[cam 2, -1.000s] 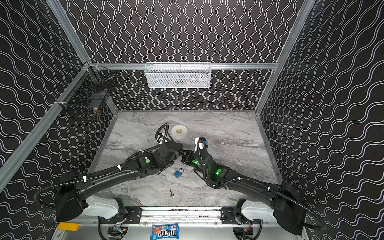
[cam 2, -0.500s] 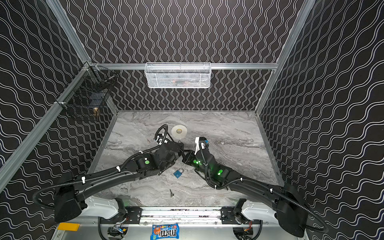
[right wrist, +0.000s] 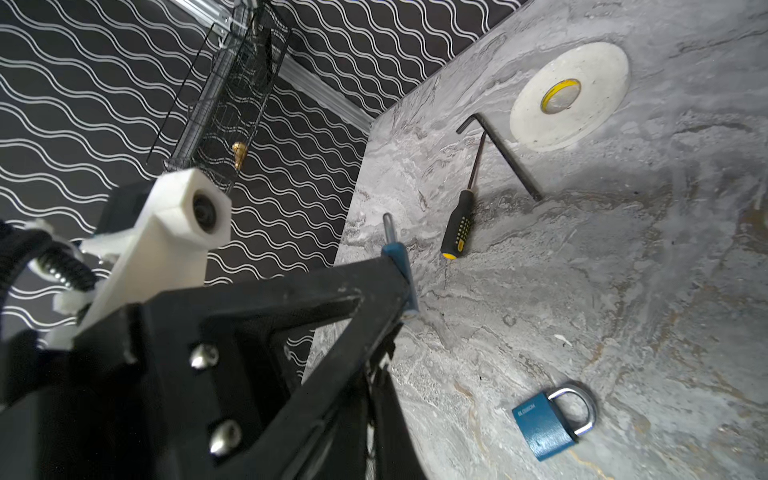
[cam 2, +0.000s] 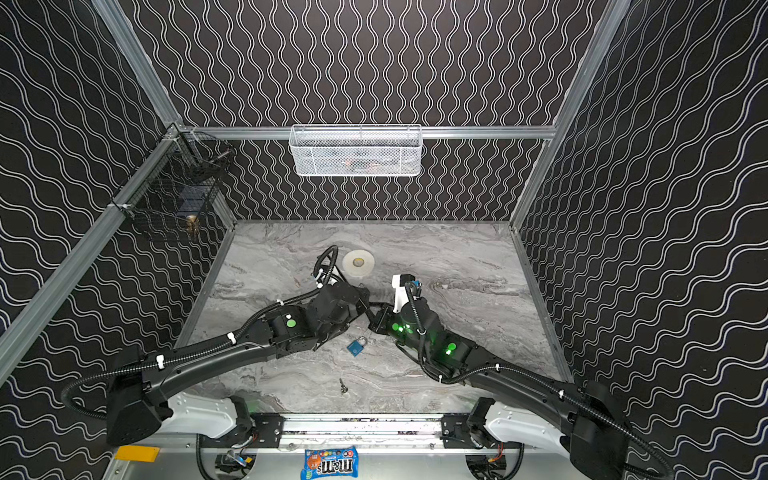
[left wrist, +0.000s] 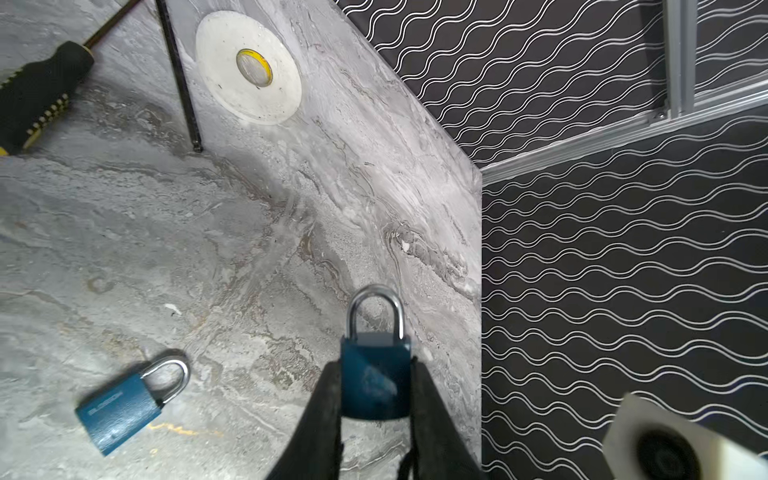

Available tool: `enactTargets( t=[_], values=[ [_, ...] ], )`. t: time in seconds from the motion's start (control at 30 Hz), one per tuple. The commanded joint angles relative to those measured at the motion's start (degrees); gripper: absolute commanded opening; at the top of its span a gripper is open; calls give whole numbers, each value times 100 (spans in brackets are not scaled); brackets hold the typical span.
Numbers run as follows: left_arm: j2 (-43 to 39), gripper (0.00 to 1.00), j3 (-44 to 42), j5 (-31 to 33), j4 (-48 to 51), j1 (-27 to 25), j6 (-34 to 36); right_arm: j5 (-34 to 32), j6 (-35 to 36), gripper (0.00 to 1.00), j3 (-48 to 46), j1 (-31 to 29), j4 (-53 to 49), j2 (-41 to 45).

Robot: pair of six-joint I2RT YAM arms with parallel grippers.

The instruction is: Unlock with the key

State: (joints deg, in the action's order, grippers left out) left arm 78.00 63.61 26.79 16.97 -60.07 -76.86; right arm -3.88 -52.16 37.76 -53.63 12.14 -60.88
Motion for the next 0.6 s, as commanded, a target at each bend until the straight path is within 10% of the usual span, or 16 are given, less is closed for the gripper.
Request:
enactTargets(
  t=[0.0,0.57],
  values=[
    [-85,0,3,92,397,-13,163,259,133,0,80,-8,249,53],
    [-276,0,105,389,128,-4,505,1030,10,0,-73,66,-153,-57]
  ],
)
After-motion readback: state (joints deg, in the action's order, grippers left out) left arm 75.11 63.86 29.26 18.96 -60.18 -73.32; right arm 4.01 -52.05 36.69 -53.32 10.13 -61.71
